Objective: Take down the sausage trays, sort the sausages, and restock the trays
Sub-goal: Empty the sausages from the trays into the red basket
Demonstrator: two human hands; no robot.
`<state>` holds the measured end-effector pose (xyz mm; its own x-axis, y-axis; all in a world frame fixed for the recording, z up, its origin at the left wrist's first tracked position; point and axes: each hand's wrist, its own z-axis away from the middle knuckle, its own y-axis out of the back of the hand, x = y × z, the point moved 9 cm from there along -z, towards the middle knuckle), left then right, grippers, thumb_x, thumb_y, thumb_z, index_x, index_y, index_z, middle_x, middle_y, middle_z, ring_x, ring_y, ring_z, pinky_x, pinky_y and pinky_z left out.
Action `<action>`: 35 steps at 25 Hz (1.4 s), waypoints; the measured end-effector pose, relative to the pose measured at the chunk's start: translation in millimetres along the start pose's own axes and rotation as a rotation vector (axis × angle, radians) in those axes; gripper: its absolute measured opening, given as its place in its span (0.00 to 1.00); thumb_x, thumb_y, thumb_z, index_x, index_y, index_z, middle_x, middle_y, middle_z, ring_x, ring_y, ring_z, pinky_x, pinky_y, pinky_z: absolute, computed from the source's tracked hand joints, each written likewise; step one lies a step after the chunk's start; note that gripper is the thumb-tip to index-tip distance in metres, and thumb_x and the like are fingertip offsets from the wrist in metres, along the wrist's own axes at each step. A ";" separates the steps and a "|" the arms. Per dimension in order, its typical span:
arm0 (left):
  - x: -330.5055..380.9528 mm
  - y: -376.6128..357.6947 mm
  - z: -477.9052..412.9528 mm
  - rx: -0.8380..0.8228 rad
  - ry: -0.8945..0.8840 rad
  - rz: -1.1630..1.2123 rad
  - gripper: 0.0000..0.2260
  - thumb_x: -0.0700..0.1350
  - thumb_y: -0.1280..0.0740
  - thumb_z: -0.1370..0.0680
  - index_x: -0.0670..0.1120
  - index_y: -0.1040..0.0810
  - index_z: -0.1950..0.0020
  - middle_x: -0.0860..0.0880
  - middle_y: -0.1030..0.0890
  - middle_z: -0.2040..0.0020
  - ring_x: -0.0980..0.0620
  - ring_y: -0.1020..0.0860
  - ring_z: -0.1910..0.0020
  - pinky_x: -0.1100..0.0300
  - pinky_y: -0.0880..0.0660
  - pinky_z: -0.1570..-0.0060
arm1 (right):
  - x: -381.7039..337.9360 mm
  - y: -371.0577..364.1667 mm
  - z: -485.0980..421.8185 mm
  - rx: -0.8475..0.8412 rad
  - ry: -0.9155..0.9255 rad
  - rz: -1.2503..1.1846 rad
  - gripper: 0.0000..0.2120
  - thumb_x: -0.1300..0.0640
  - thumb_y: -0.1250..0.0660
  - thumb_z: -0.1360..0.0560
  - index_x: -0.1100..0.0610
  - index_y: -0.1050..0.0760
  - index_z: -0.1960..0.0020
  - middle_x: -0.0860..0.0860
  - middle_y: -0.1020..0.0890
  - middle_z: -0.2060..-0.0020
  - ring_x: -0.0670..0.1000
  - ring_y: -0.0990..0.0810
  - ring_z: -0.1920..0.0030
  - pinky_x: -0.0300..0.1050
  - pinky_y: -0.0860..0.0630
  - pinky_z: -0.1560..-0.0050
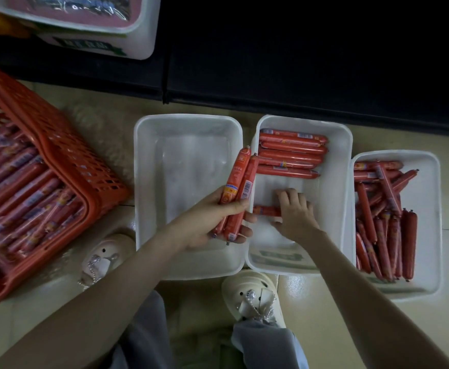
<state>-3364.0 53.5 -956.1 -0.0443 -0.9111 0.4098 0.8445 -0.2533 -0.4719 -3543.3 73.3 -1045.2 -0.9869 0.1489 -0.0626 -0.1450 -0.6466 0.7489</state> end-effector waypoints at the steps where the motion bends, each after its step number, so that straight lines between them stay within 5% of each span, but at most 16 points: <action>1: -2.1 2.6 -0.7 0.006 0.001 -0.001 0.10 0.41 0.35 0.22 0.49 0.29 0.41 0.42 0.17 0.54 0.47 0.18 0.62 0.54 0.20 0.63 | -1.1 -11.6 0.0 -0.041 0.040 0.063 0.27 0.52 0.31 0.28 0.55 0.36 0.33 0.54 0.31 0.37 0.57 0.32 0.37 0.53 0.34 0.39; 3: -5.8 7.4 -2.1 0.019 -0.007 -0.015 0.11 0.39 0.36 0.21 0.50 0.29 0.40 0.42 0.17 0.52 0.49 0.19 0.62 0.56 0.20 0.62 | -5.1 -11.7 -1.3 -0.031 0.079 -0.001 0.20 0.57 0.35 0.25 0.56 0.34 0.35 0.54 0.28 0.38 0.56 0.32 0.38 0.51 0.32 0.41; 6: -6.9 12.6 -6.0 0.062 -0.058 -0.057 0.15 0.36 0.36 0.22 0.50 0.29 0.39 0.44 0.17 0.48 0.51 0.19 0.60 0.61 0.22 0.63 | -6.3 18.8 -0.9 0.251 0.105 -0.129 0.16 0.64 0.35 0.27 0.60 0.27 0.40 0.57 0.25 0.46 0.59 0.28 0.45 0.57 0.26 0.48; 9: -3.8 15.8 -9.9 0.101 -0.104 -0.057 0.17 0.34 0.35 0.23 0.52 0.29 0.40 0.46 0.18 0.45 0.51 0.19 0.55 0.62 0.22 0.60 | -8.3 47.4 -9.4 0.454 0.104 -0.048 0.20 0.71 0.33 0.32 0.61 0.27 0.41 0.58 0.25 0.45 0.61 0.27 0.47 0.59 0.24 0.50; 12: -2.5 20.5 -9.3 0.146 -0.122 0.001 0.14 0.33 0.35 0.23 0.51 0.26 0.44 0.45 0.19 0.43 0.50 0.20 0.55 0.61 0.21 0.56 | -9.0 52.3 -28.5 0.382 0.004 0.022 0.28 0.70 0.34 0.31 0.60 0.33 0.33 0.58 0.28 0.40 0.60 0.29 0.42 0.56 0.28 0.41; 16: -7.0 28.3 -7.7 0.186 -0.077 0.088 0.15 0.33 0.33 0.25 0.49 0.25 0.43 0.43 0.19 0.44 0.48 0.19 0.52 0.57 0.20 0.51 | -15.4 35.5 -31.1 0.239 -0.041 0.173 0.20 0.53 0.31 0.28 0.58 0.30 0.39 0.58 0.27 0.43 0.59 0.28 0.43 0.54 0.31 0.44; 18: -6.9 29.9 -3.8 0.179 -0.044 0.130 0.16 0.33 0.33 0.25 0.49 0.27 0.42 0.41 0.18 0.46 0.46 0.18 0.51 0.55 0.20 0.51 | -4.7 27.2 -16.2 0.103 -0.177 -0.129 0.19 0.50 0.35 0.26 0.58 0.30 0.39 0.57 0.23 0.47 0.58 0.25 0.46 0.50 0.28 0.49; 21: 4.3 25.6 8.5 0.125 -0.033 0.125 0.18 0.32 0.35 0.25 0.48 0.28 0.38 0.39 0.17 0.47 0.44 0.18 0.49 0.53 0.20 0.48 | 3.0 34.1 30.8 0.126 -0.430 -1.105 0.10 0.59 0.37 0.24 0.64 0.25 0.47 0.56 0.20 0.62 0.54 0.20 0.65 0.46 0.24 0.63; 23: 22.2 15.5 24.7 0.067 -0.054 0.081 0.18 0.33 0.35 0.24 0.48 0.28 0.38 0.40 0.18 0.46 0.44 0.18 0.47 0.51 0.22 0.45 | -22.3 61.1 61.2 0.088 -0.365 -1.731 0.08 0.64 0.39 0.23 0.65 0.25 0.46 0.59 0.18 0.60 0.55 0.18 0.62 0.49 0.21 0.57; 25: 42.5 3.1 47.0 0.005 -0.086 0.022 0.18 0.34 0.34 0.24 0.48 0.28 0.37 0.41 0.18 0.46 0.44 0.18 0.47 0.50 0.23 0.44 | -58.4 101.8 85.7 -0.041 -0.207 -2.067 0.13 0.62 0.38 0.24 0.65 0.26 0.42 0.61 0.17 0.51 0.57 0.17 0.51 0.48 0.20 0.51; 29: 77.1 -10.9 112.6 -0.055 -0.192 -0.101 0.16 0.35 0.33 0.24 0.52 0.26 0.41 0.51 0.17 0.56 0.54 0.18 0.60 0.61 0.22 0.65 | -135.1 165.4 122.6 -0.223 0.013 -2.019 0.21 0.56 0.39 0.23 0.65 0.29 0.34 0.62 0.22 0.40 0.60 0.23 0.39 0.55 0.24 0.40; 32: 92.8 -0.2 168.0 -0.046 -0.279 -0.131 0.16 0.35 0.34 0.23 0.51 0.27 0.39 0.52 0.18 0.57 0.55 0.19 0.63 0.61 0.23 0.67 | -192.7 190.0 142.7 -0.281 0.040 -1.912 0.17 0.57 0.37 0.25 0.64 0.25 0.39 0.62 0.19 0.47 0.61 0.19 0.46 0.56 0.20 0.50; 35: 99.9 29.8 220.2 -0.011 -0.322 -0.143 0.06 0.37 0.35 0.22 0.45 0.24 0.48 0.51 0.17 0.62 0.55 0.19 0.67 0.62 0.23 0.69 | -257.0 212.6 158.3 -0.336 0.149 -1.869 0.13 0.60 0.34 0.29 0.63 0.22 0.46 0.61 0.17 0.52 0.60 0.17 0.51 0.56 0.19 0.55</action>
<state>-3225.7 26.5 -757.3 0.0102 -0.7169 0.6971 0.8360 -0.3764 -0.3993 -3309.2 15.9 -765.5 0.4312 0.6852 -0.5870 -0.8694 0.1414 -0.4735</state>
